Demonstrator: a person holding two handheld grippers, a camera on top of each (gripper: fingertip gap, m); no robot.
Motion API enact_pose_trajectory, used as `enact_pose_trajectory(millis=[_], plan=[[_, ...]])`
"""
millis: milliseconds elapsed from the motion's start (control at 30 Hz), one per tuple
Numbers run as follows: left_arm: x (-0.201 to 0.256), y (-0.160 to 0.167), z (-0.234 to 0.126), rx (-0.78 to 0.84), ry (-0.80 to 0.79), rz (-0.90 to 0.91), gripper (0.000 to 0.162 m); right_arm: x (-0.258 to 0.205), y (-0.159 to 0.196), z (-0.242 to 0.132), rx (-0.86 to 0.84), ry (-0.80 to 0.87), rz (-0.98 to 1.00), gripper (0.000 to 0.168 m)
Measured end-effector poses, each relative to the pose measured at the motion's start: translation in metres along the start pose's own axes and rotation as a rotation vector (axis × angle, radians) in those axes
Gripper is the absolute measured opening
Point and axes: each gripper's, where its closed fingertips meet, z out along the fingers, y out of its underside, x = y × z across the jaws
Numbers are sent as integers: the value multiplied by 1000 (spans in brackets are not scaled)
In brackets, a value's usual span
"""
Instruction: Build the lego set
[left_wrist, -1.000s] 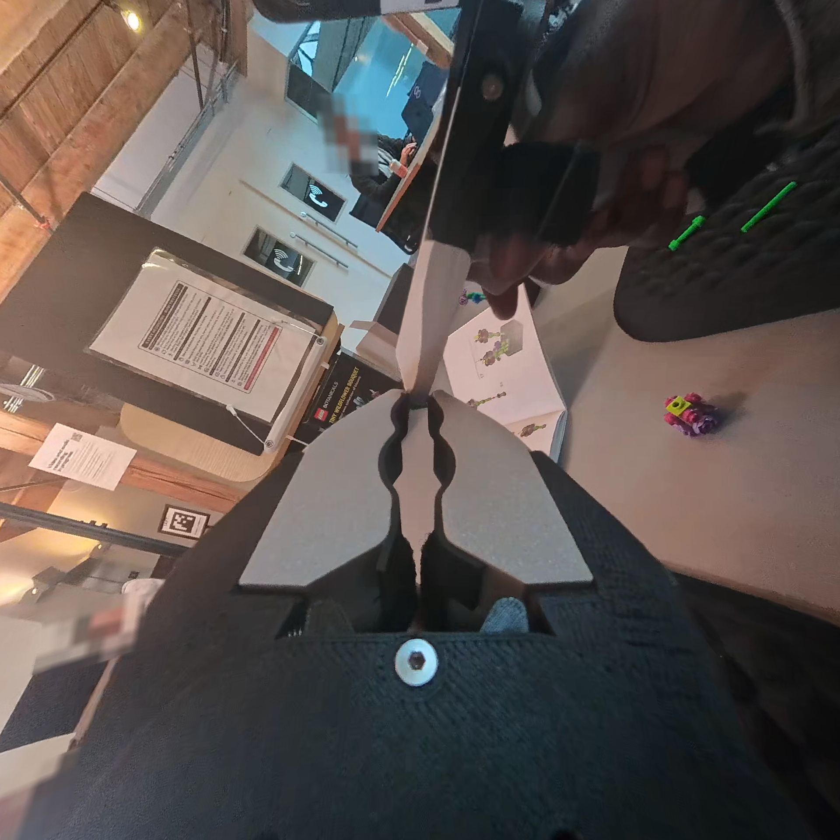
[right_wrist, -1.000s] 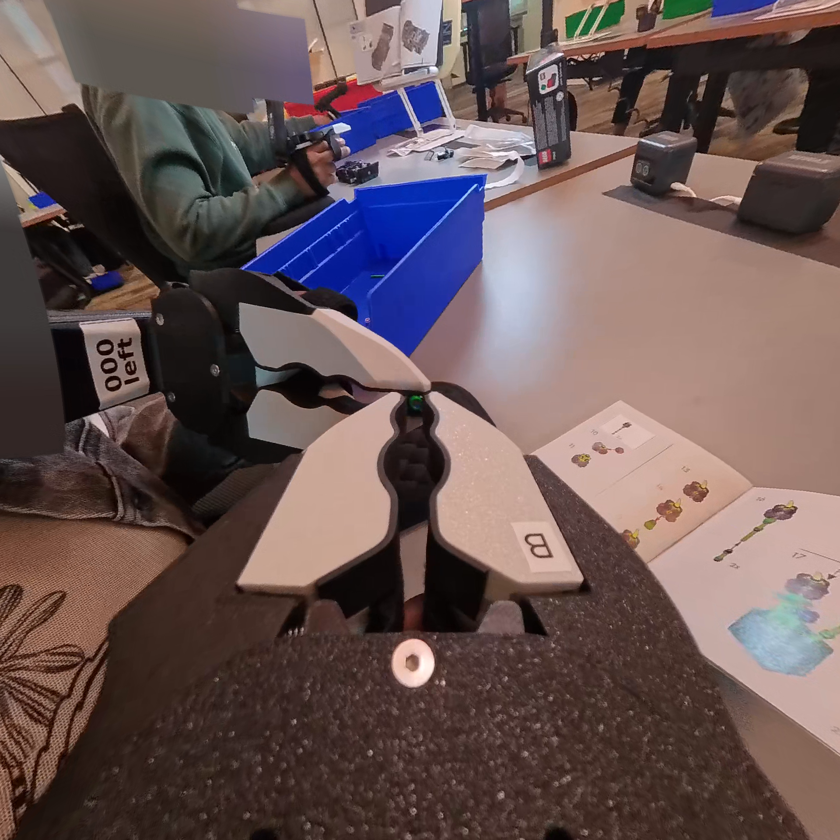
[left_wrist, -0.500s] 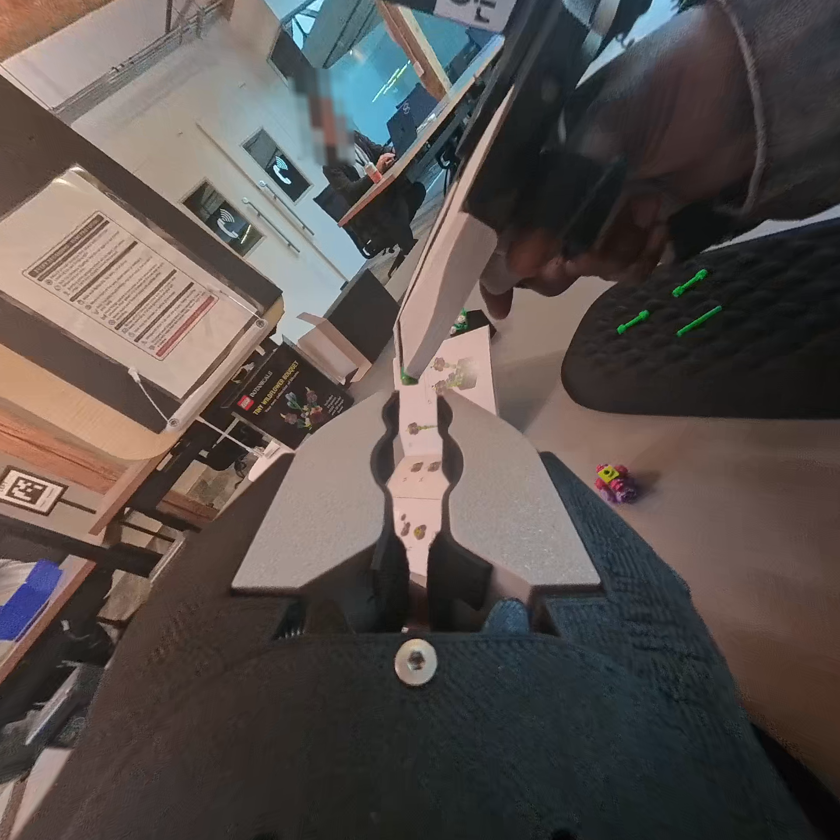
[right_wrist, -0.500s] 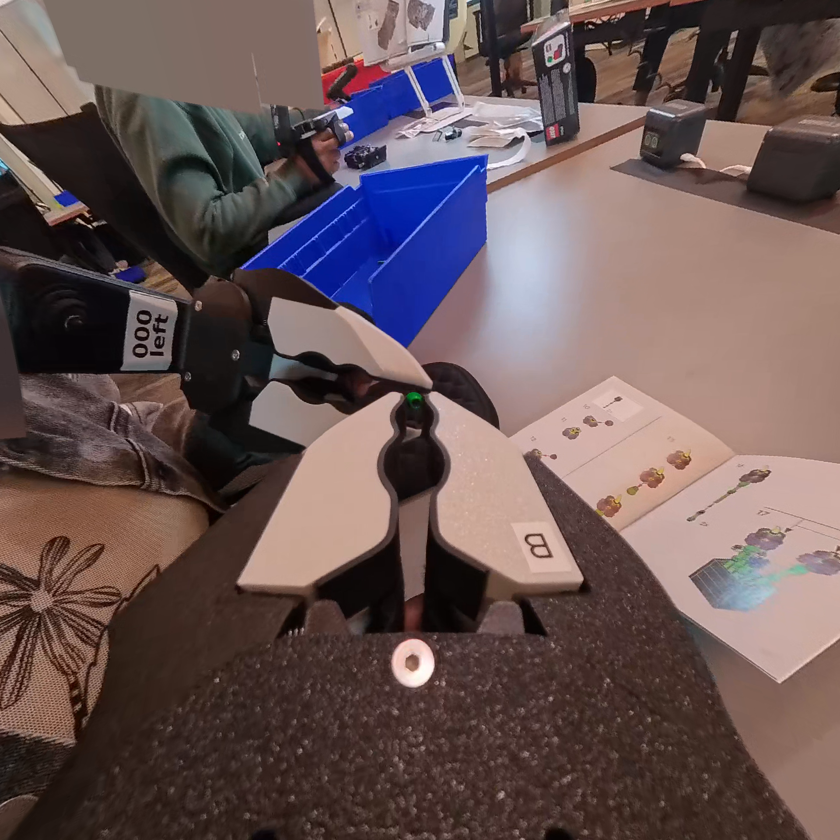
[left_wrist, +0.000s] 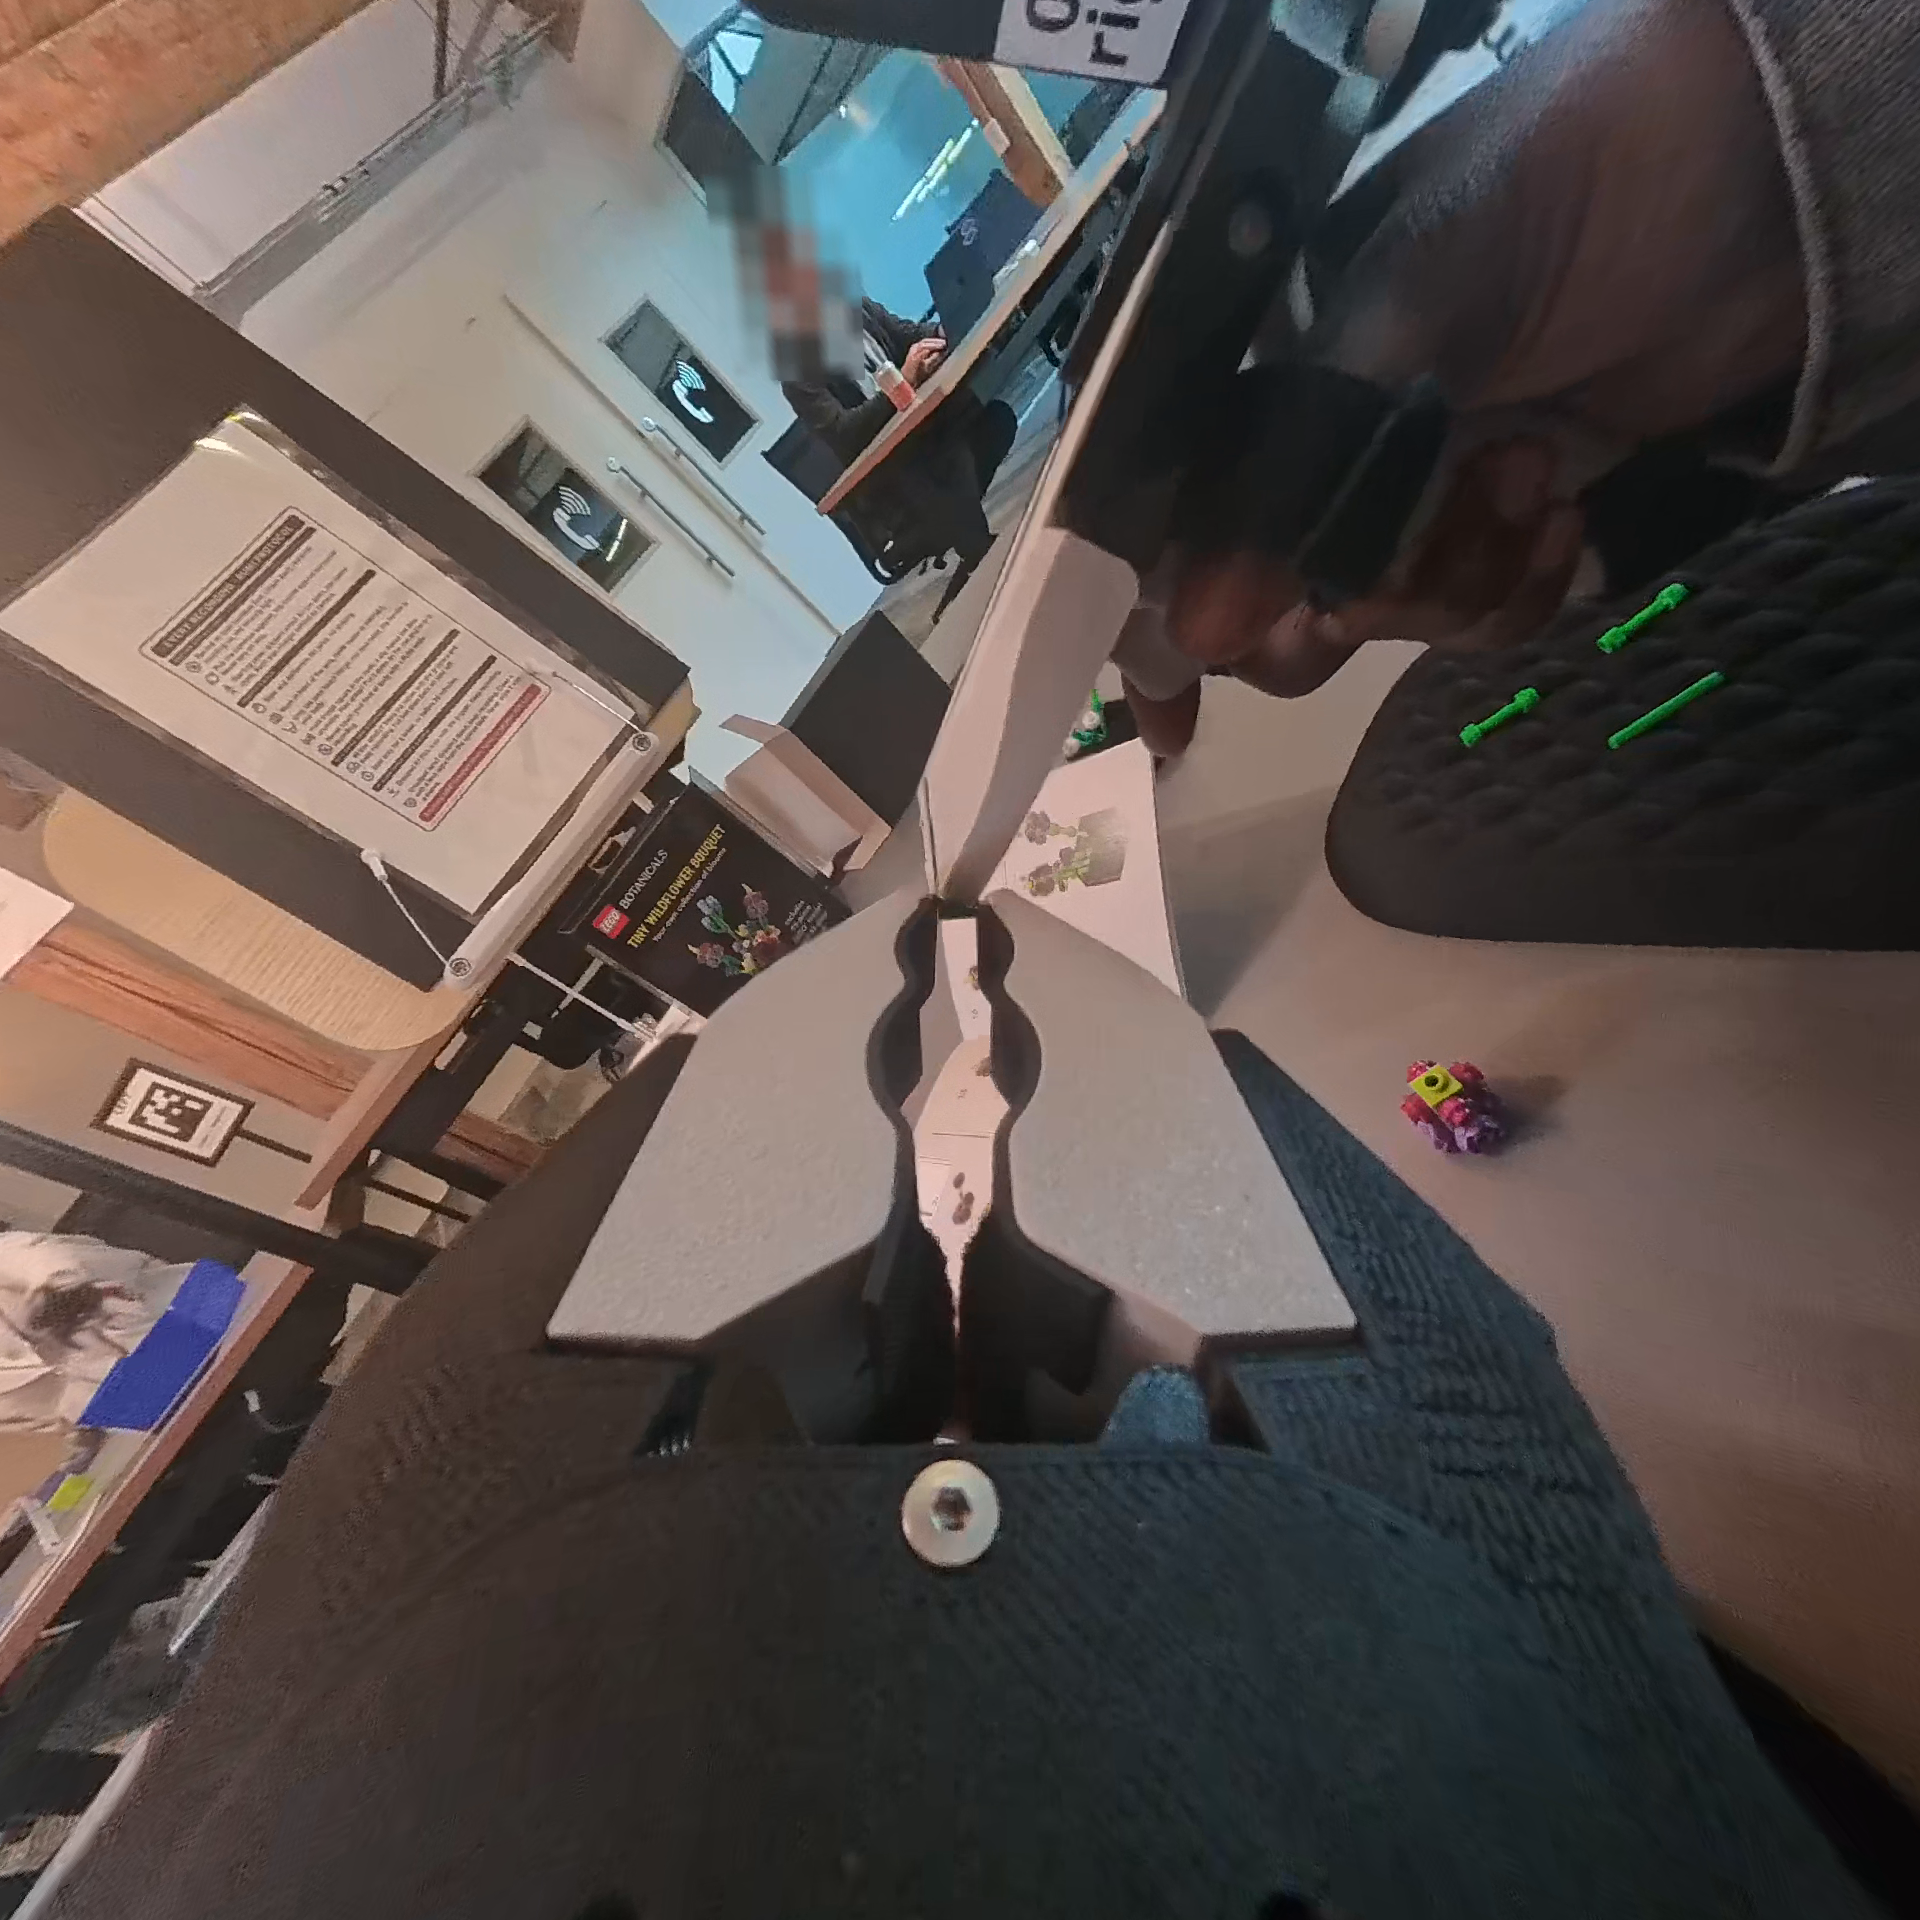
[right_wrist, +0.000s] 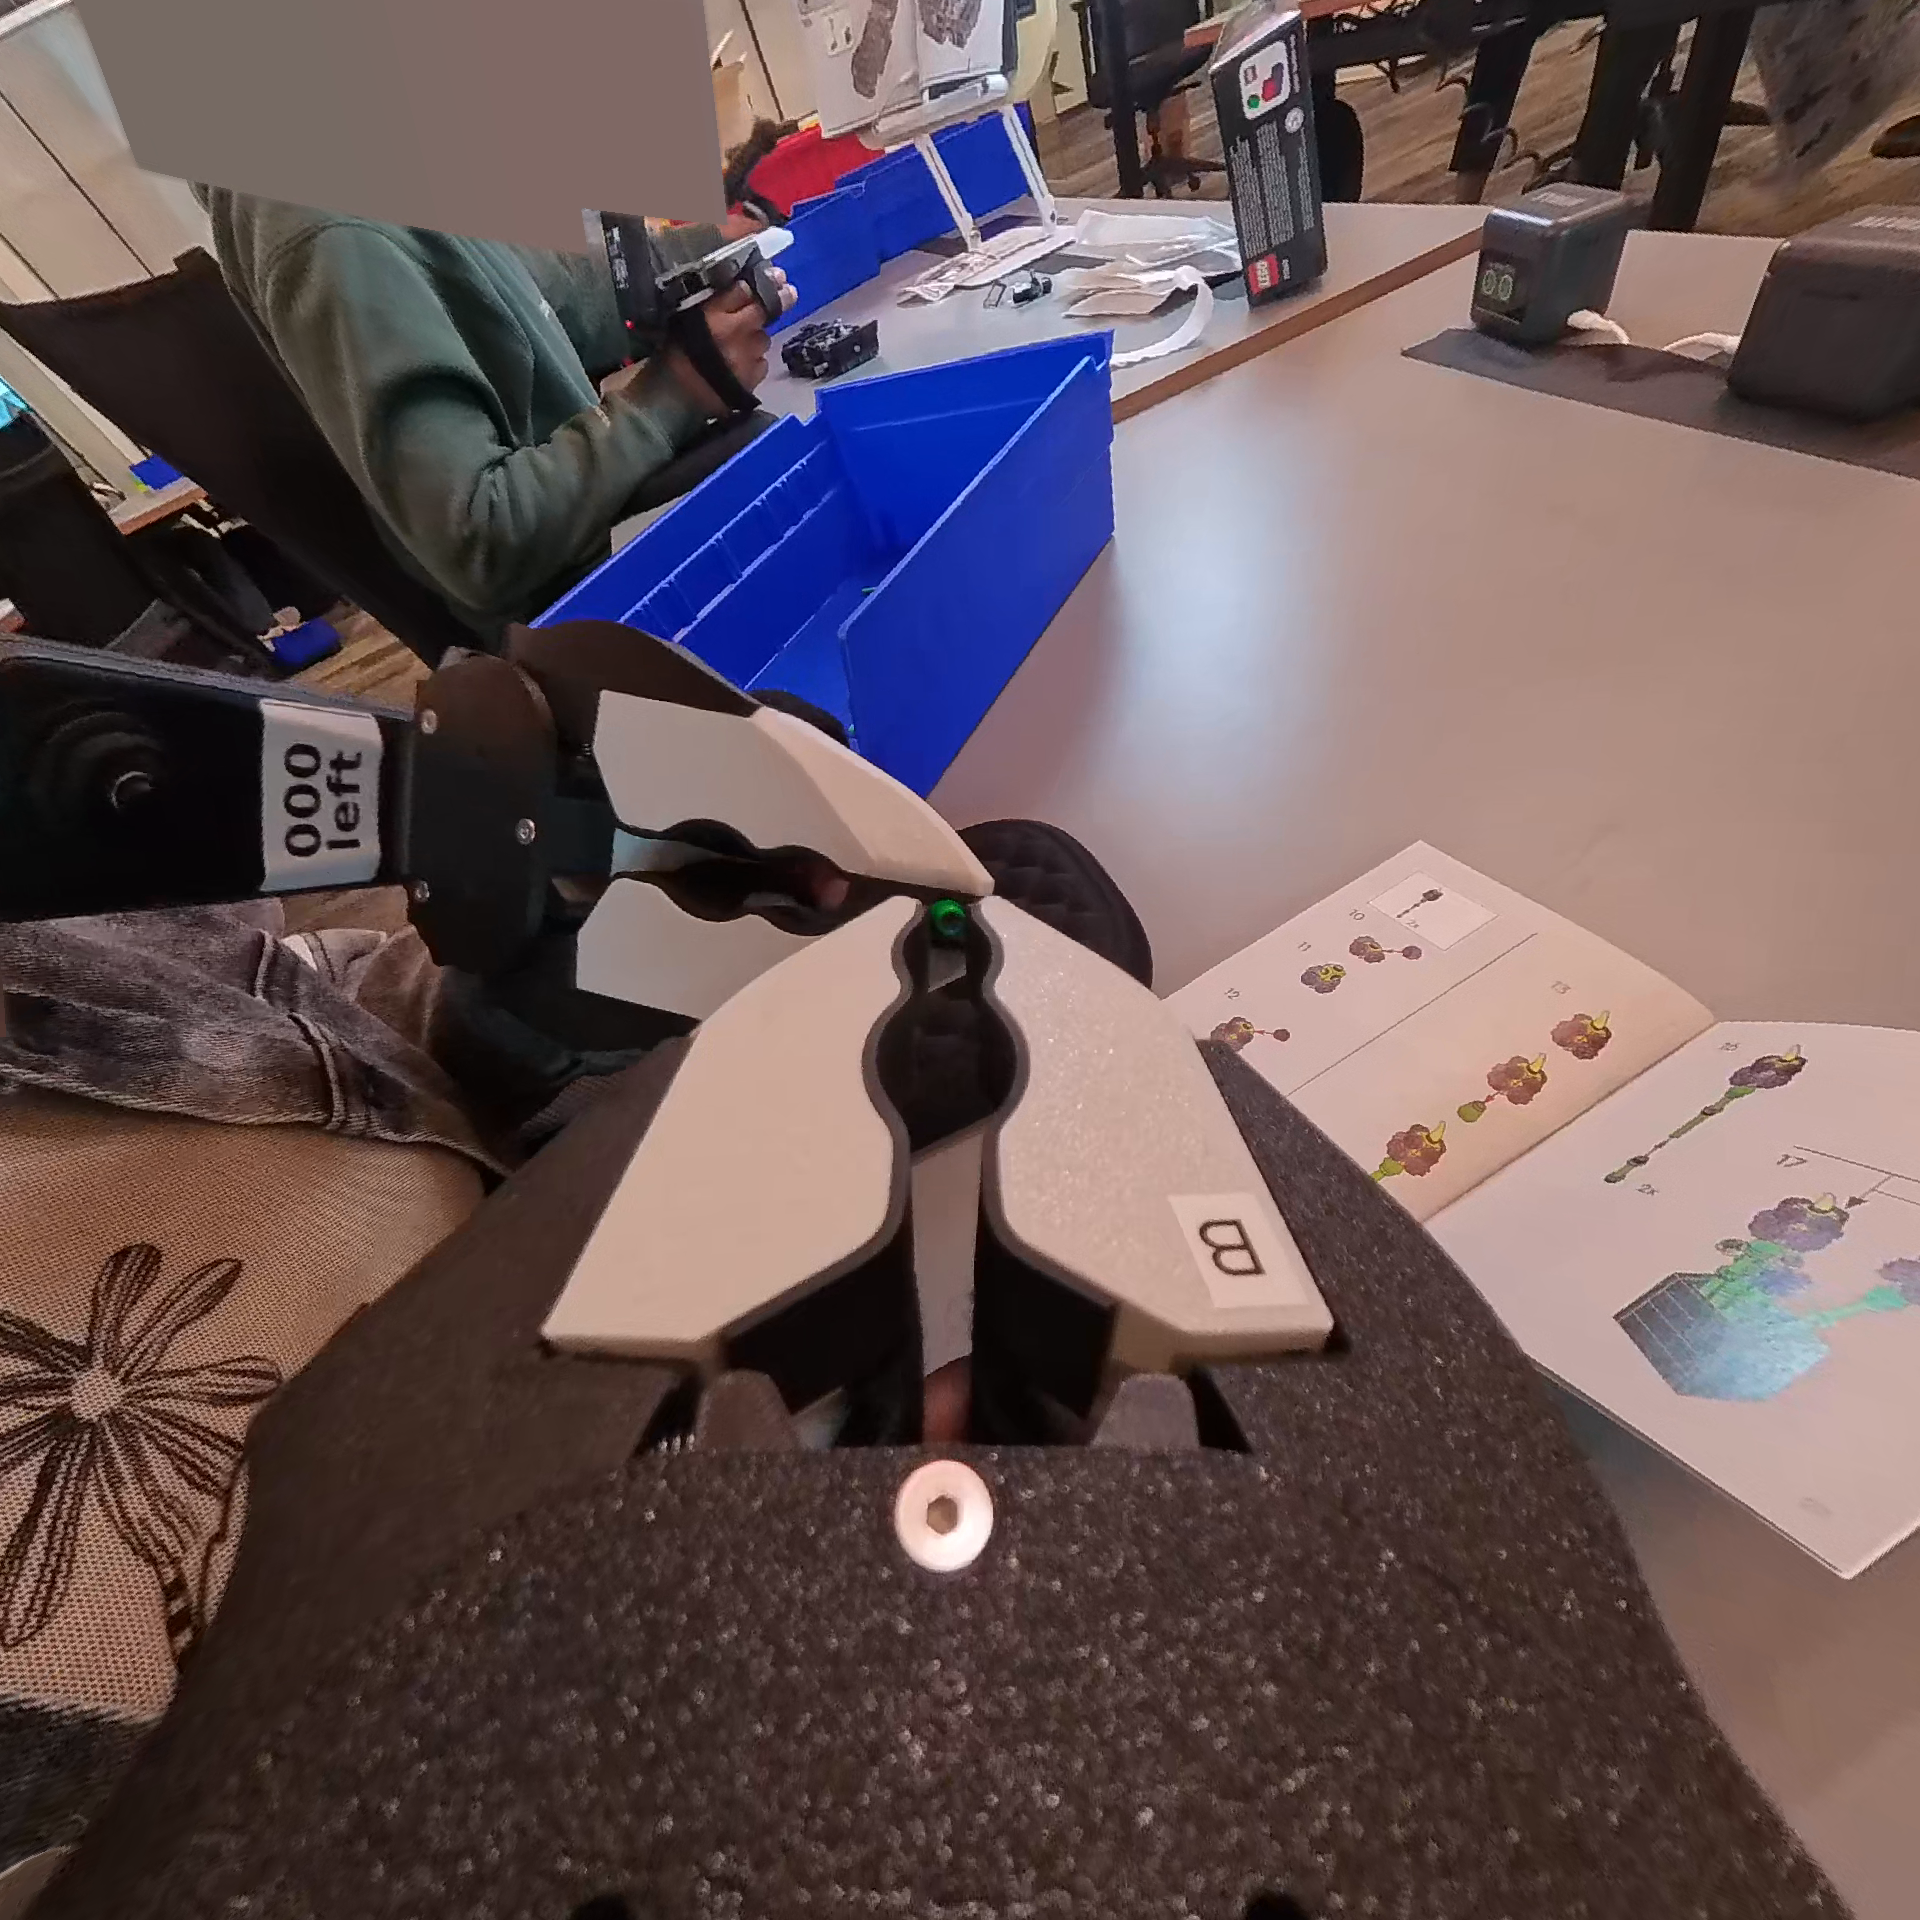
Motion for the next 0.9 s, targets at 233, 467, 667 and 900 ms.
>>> enact_pose_trajectory(millis=[233, 467, 667, 900], plan=[[-7, 7, -9, 117, 67, -361, 6, 11, -6, -24, 47, 17, 24, 27], [-12, 13, -31, 232, 200, -763, 6, 14, 64, -42, -292, 86, -38, 29], [3, 23, -32, 179, 223, -774, 5, 18, 112, -21, -477, 196, -85, 29], [4, 24, -31, 186, 231, -775, 5, 20, 129, -6, -549, 304, -127, 29]])
